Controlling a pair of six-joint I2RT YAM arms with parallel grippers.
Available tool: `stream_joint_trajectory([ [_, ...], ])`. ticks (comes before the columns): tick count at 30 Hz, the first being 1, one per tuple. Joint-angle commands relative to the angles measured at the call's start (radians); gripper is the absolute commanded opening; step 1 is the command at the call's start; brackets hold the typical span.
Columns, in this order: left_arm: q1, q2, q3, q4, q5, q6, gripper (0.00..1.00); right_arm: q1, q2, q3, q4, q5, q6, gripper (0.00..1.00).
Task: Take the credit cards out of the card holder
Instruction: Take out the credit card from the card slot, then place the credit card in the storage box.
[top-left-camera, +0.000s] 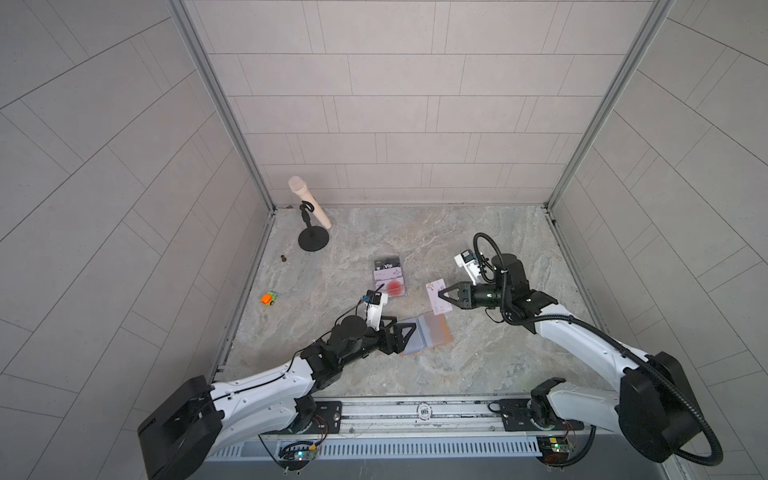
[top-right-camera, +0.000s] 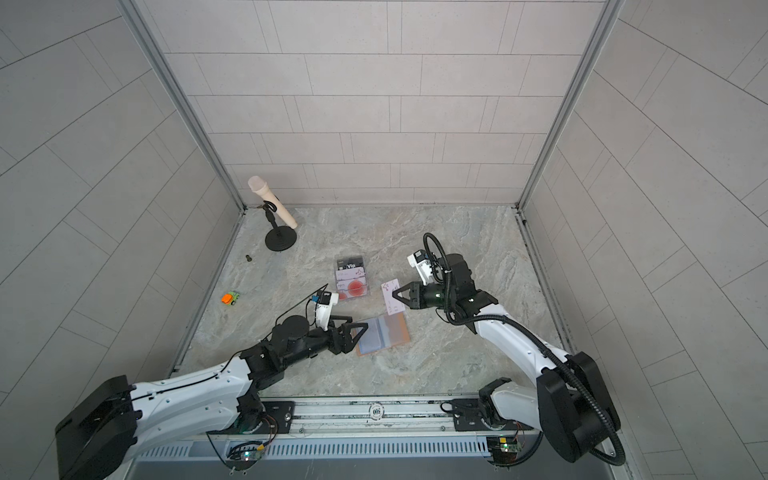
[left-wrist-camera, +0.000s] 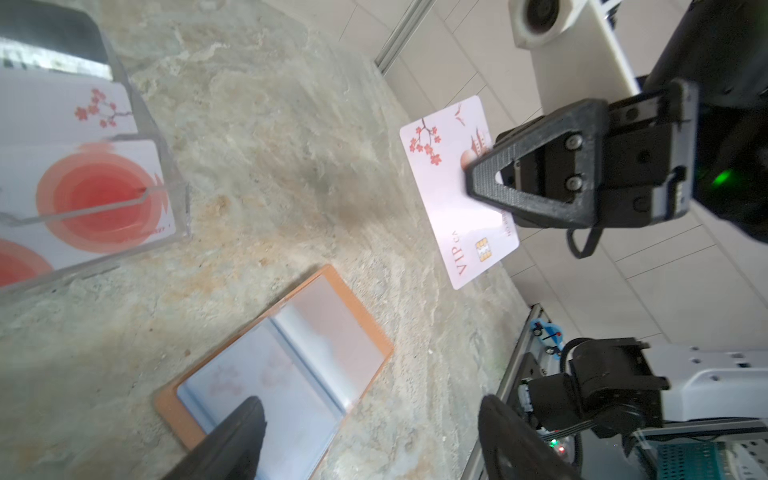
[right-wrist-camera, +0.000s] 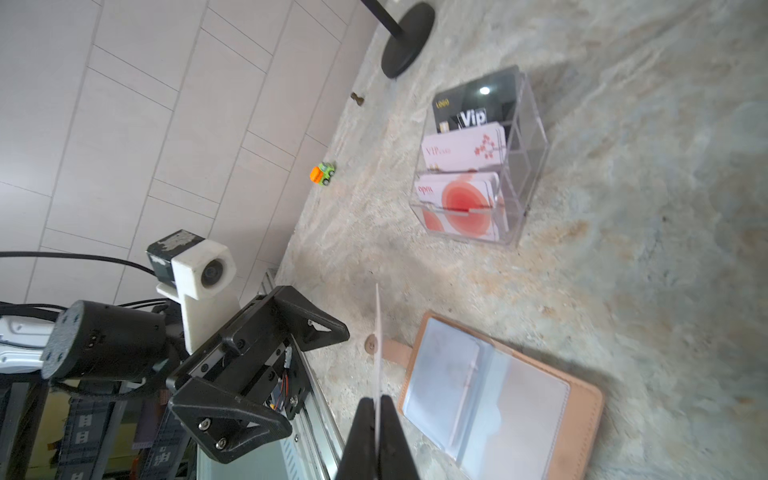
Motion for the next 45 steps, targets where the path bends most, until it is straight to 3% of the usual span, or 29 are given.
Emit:
stream_joint_trajectory([
  [1, 0.011, -0.018, -0.007, 0.103, 0.148, 0.019, 0.85, -0.001, -0.03, -0.039, 0.194, -0.026, 0.112, 0.0],
  [8, 0.073, 0.058, -0.029, 0.364, 0.286, -0.089, 0.8, 0.003, -0.098, -0.132, 0.437, 0.002, 0.261, 0.0],
  [14, 0.084, 0.185, 0.04, 0.515, 0.402, -0.125, 0.73, 0.034, -0.095, -0.137, 0.504, 0.027, 0.311, 0.0],
  [20, 0.112, 0.341, 0.087, 0.742, 0.454, -0.245, 0.63, 0.047, -0.095, -0.141, 0.518, 0.025, 0.32, 0.0],
  [29, 0.116, 0.421, 0.136, 0.788, 0.455, -0.278, 0.55, 0.065, -0.108, -0.151, 0.511, 0.018, 0.317, 0.0],
  [45, 0.133, 0.458, 0.17, 0.801, 0.434, -0.334, 0.25, 0.074, -0.145, -0.178, 0.474, 0.005, 0.288, 0.0],
])
